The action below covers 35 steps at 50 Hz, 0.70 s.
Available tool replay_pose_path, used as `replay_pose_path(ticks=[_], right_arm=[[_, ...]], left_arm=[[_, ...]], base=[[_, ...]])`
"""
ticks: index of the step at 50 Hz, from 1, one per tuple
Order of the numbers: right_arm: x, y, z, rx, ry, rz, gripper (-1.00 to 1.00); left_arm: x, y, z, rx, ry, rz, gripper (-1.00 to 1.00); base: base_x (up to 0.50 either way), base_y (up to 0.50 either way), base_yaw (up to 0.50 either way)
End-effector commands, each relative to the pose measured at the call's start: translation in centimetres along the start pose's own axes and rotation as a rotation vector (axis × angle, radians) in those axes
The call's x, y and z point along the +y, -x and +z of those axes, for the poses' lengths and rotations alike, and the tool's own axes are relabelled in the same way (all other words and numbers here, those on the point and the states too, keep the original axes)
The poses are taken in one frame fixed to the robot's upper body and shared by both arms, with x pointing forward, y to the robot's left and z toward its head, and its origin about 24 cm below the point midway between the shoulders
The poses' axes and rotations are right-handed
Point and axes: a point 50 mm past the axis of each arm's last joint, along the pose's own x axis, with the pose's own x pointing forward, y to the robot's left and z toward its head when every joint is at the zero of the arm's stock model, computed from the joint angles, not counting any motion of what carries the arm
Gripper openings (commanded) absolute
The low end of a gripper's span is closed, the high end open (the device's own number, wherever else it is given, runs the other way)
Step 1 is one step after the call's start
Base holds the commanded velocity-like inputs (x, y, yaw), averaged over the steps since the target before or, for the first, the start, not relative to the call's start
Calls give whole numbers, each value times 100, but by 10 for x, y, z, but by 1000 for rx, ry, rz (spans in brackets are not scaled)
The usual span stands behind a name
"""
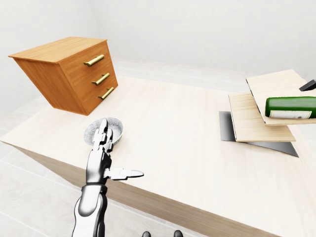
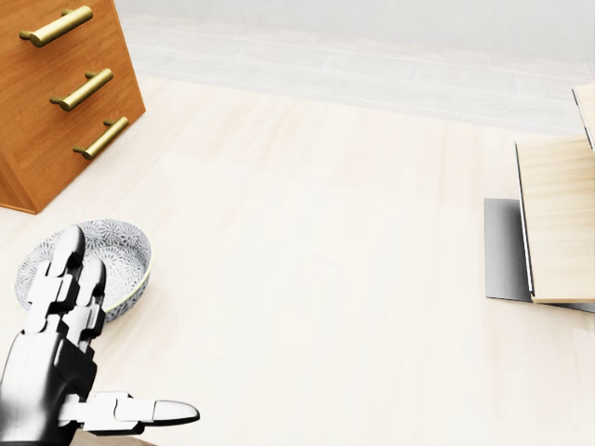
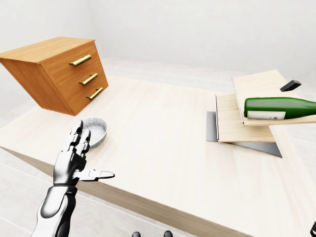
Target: Put the wine bottle on the wine rack.
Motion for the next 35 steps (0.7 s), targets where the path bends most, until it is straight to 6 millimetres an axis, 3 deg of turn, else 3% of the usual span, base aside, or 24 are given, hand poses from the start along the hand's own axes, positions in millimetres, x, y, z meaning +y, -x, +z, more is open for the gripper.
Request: replay_pose_path(ticks=[1, 15, 29, 35], right_arm=[[-5, 6, 34, -104, -26, 44, 100], [-35, 34, 109, -346, -128, 87, 100], [-31, 86, 168, -604, -304, 228, 100], [-22, 104, 177, -656, -347, 311, 100]], left_arm=[[-1, 0, 3, -12, 2, -6, 100], [0, 13, 15, -47, 8, -18, 100], [1, 22, 19, -53, 10, -25, 100], [0, 20, 19, -56, 11, -29, 100]], base=[[0, 0, 0], [0, 0, 0], [0, 0, 0], [0, 0, 0]])
